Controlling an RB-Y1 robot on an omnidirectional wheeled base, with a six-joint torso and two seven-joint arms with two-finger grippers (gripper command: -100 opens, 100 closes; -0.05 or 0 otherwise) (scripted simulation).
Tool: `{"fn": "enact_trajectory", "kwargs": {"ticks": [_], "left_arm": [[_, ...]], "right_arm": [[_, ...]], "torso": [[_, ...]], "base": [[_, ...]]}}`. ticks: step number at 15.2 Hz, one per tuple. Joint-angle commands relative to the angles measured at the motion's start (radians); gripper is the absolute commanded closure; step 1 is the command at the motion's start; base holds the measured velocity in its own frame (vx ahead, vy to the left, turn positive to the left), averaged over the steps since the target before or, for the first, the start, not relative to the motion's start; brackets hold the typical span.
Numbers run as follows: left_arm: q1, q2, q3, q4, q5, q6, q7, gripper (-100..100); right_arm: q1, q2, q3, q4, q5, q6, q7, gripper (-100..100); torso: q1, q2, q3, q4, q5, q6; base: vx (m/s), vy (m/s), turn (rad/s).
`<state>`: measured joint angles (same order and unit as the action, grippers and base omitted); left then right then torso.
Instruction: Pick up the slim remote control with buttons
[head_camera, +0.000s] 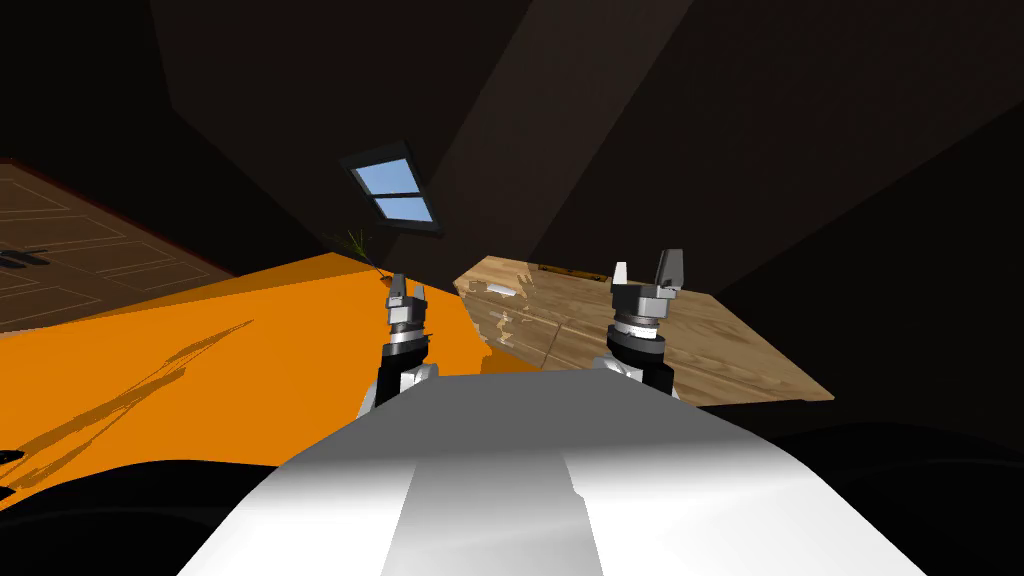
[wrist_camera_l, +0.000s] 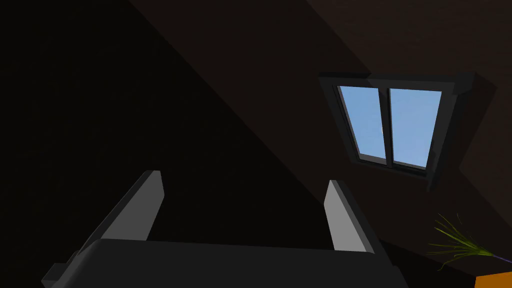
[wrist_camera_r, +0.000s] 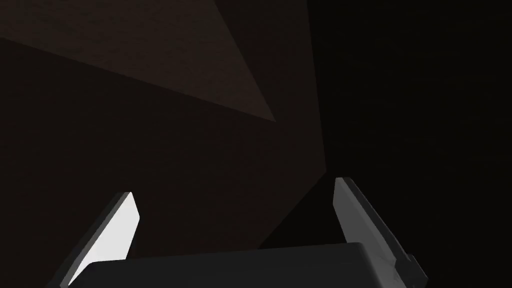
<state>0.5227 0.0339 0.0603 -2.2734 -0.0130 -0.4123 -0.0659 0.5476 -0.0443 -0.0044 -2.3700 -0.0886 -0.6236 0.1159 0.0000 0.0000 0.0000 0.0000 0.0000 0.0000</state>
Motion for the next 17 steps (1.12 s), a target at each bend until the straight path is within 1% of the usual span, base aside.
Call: {"fn": "enact_trajectory", "kwargs": {"ticks": [1, 2, 3, 4, 5, 6, 7, 8, 9, 10, 11, 12, 13, 14, 15, 16, 17], "left_arm": [[-0.05, 0.042, 0.003, 0.018, -0.004, 0.019, 0.003, -100], [-0.05, 0.042, 0.003, 0.018, -0.004, 0.019, 0.003, -100], [-0.082, 0.06, 0.005, 0.031, -0.006, 0.032, 0.006, -100], [-0.105, 0.078, 0.007, 0.047, -0.008, 0.05, 0.008, -100], [-0.121, 0.078, 0.007, 0.047, -0.008, 0.05, 0.008, -100], [-0.146, 0.096, 0.009, 0.066, -0.011, 0.07, 0.011, -100], [-0.166, 0.096, 0.009, 0.066, -0.011, 0.07, 0.011, -100], [-0.19, 0.113, 0.012, 0.089, -0.013, 0.095, 0.015, -100], [-0.213, 0.113, 0.012, 0.089, -0.013, 0.095, 0.015, -100], [-0.216, 0.113, 0.012, 0.089, -0.013, 0.095, 0.015, -100], [-0.254, 0.13, 0.015, 0.115, -0.015, 0.123, 0.018, -100], [-0.271, 0.13, 0.015, 0.115, -0.015, 0.123, 0.018, -100], [-0.295, 0.145, 0.018, 0.145, -0.018, 0.155, 0.022, -100], [-0.317, 0.145, 0.018, 0.145, -0.018, 0.155, 0.022, -100], [-0.33, 0.145, 0.018, 0.145, -0.018, 0.155, 0.022, -100], [-0.358, 0.16, 0.022, 0.177, -0.02, 0.191, 0.026, -100], [-0.381, 0.16, 0.022, 0.177, -0.02, 0.191, 0.026, -100]], "right_arm": [[0.0, 0.0, 0.0, 0.0, 0.0, 0.0, 0.0, 0], [0.0, 0.0, 0.0, 0.0, 0.0, 0.0, 0.0, 0], [0.0, 0.0, 0.0, 0.0, 0.0, 0.0, 0.0, 0], [0.0, 0.0, 0.0, 0.0, 0.0, 0.0, 0.0, 0], [0.0, 0.0, 0.0, 0.0, 0.0, 0.0, 0.0, 0], [0.0, 0.0, 0.0, 0.0, 0.0, 0.0, 0.0, 0], [0.0, 0.0, 0.0, 0.0, 0.0, 0.0, 0.0, 0], [0.0, 0.0, 0.0, 0.0, 0.0, 0.0, 0.0, 0], [0.0, 0.0, 0.0, 0.0, 0.0, 0.0, 0.0, 0], [0.0, 0.0, 0.0, 0.0, 0.0, 0.0, 0.0, 0], [0.0, 0.0, 0.0, 0.0, 0.0, 0.0, 0.0, 0], [0.0, 0.0, 0.0, 0.0, 0.0, 0.0, 0.0, 0], [0.0, 0.0, 0.0, 0.0, 0.0, 0.0, 0.0, 0], [0.0, 0.0, 0.0, 0.0, 0.0, 0.0, 0.0, 0], [0.0, 0.0, 0.0, 0.0, 0.0, 0.0, 0.0, 0], [0.0, 0.0, 0.0, 0.0, 0.0, 0.0, 0.0, 0], [0.0, 0.0, 0.0, 0.0, 0.0, 0.0, 0.0, 0]], "torso": [[0.0, 0.0, 0.0, 0.0, 0.0, 0.0], [0.001, -0.001, 0.0, 0.0, 0.0, 0.0], [0.001, -0.001, -0.001, 0.0, 0.0, 0.0], [0.002, -0.002, -0.001, 0.0, 0.0, 0.0], [0.002, -0.003, -0.002, -0.001, 0.0, 0.0], [0.002, -0.003, -0.002, -0.001, 0.0, 0.0], [0.002, -0.003, -0.002, -0.001, 0.0, 0.0], [0.002, -0.003, -0.002, -0.001, 0.0, 0.0], [0.002, -0.003, -0.002, -0.001, 0.0, 0.0], [0.002, -0.003, -0.002, -0.001, 0.0, 0.0], [0.001, -0.003, -0.002, -0.001, 0.0, 0.0], [0.001, -0.002, -0.001, -0.001, 0.0, 0.0], [0.001, -0.002, -0.001, -0.001, 0.0, 0.0], [0.002, -0.003, -0.002, -0.001, 0.0, 0.0], [0.002, -0.003, -0.002, -0.001, 0.0, 0.0], [0.002, -0.003, -0.002, -0.001, 0.0, 0.0], [0.002, -0.003, -0.002, -0.001, 0.0, 0.0]], "base": [[0.013, 0.008, -0.023], [0.023, 0.015, -0.033], [0.028, 0.022, -0.035], [0.034, 0.023, -0.049], [0.034, 0.022, -0.035], [0.038, 0.022, -0.039], [0.033, 0.02, -0.031], [0.029, 0.02, -0.045], [0.025, 0.018, -0.037], [0.018, 0.014, -0.01], [0.02, 0.015, -0.028], [0.021, 0.019, -0.036], [0.026, 0.027, -0.054], [0.028, 0.027, -0.051], [0.021, 0.02, -0.018], [0.023, 0.023, -0.037], [0.023, 0.025, -0.047]]}}
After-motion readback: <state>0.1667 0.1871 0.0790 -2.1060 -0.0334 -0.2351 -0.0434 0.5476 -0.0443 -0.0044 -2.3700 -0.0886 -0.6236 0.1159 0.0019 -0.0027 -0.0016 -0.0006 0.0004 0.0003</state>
